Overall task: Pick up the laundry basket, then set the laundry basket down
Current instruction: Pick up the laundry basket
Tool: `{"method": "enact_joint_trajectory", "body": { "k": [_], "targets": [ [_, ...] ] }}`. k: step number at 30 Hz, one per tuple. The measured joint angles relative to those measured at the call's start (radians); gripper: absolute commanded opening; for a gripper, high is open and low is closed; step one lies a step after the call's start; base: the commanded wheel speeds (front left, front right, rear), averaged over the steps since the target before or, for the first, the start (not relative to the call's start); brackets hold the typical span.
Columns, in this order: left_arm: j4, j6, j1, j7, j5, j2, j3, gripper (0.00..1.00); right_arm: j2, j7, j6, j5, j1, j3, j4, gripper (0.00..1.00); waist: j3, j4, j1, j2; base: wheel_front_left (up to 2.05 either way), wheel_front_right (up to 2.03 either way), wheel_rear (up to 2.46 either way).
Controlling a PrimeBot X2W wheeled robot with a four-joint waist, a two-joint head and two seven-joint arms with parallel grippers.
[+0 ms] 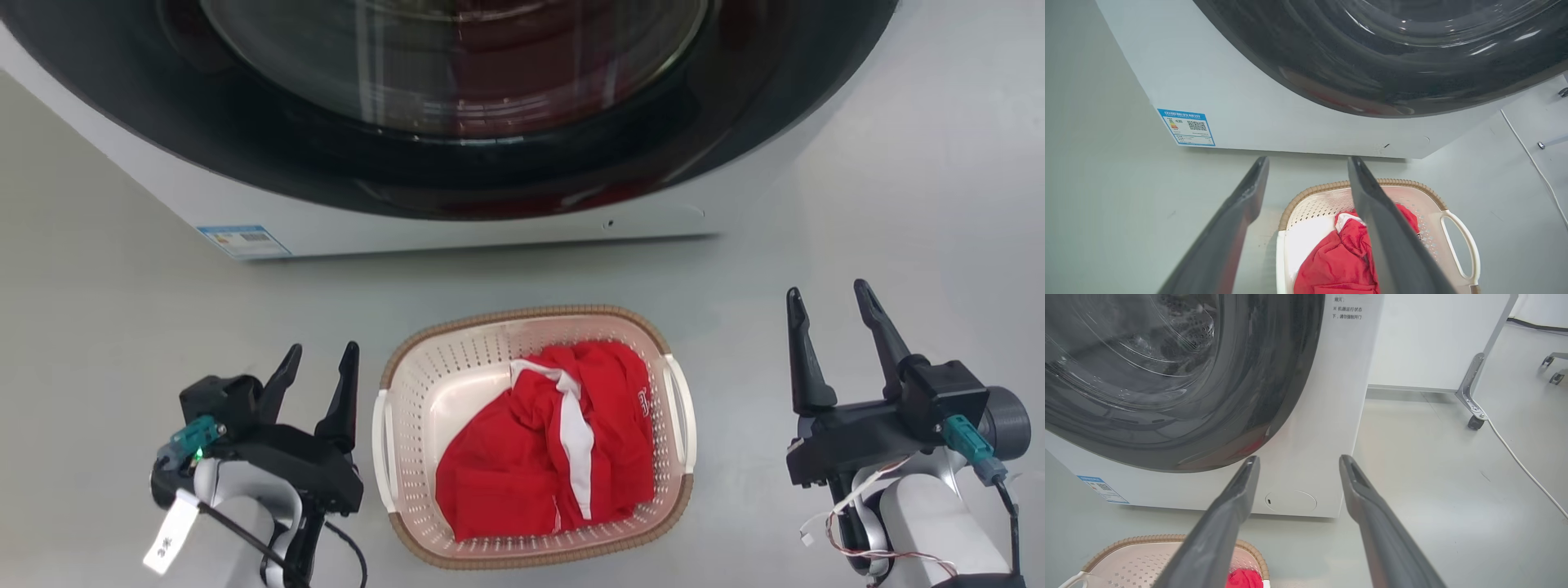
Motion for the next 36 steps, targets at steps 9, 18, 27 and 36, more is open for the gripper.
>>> {"method": "enact_joint_trajectory", "body": {
  "k": [9,18,27,36],
  "targets": [
    [-0.137,0.047,0.113,0.000,0.085,0.037,0.045,1.00,-0.006,0.000,0.009,-0.001,0.048,0.000,0.020,1.00,-0.135,0.012,0.0000,0.0001,0.00,0.00,0.00],
    [-0.309,0.087,0.261,0.000,0.160,0.071,0.074,1.00,-0.019,0.000,0.010,-0.002,0.115,0.000,0.015,1.00,-0.268,0.009,-0.0001,0.0000,0.00,0.00,0.00],
    [-0.462,0.112,0.384,0.000,0.222,0.089,0.096,1.00,-0.019,0.000,0.010,-0.002,0.206,-0.001,-0.021,1.00,-0.370,-0.001,0.0000,0.0000,0.00,0.00,0.00],
    [-0.542,0.122,0.502,0.000,0.244,0.103,0.147,1.00,-0.019,0.000,-0.001,-0.002,0.293,-0.009,-0.050,1.00,-0.439,-0.004,0.0000,0.0000,0.00,0.00,0.00]
  ]
}}
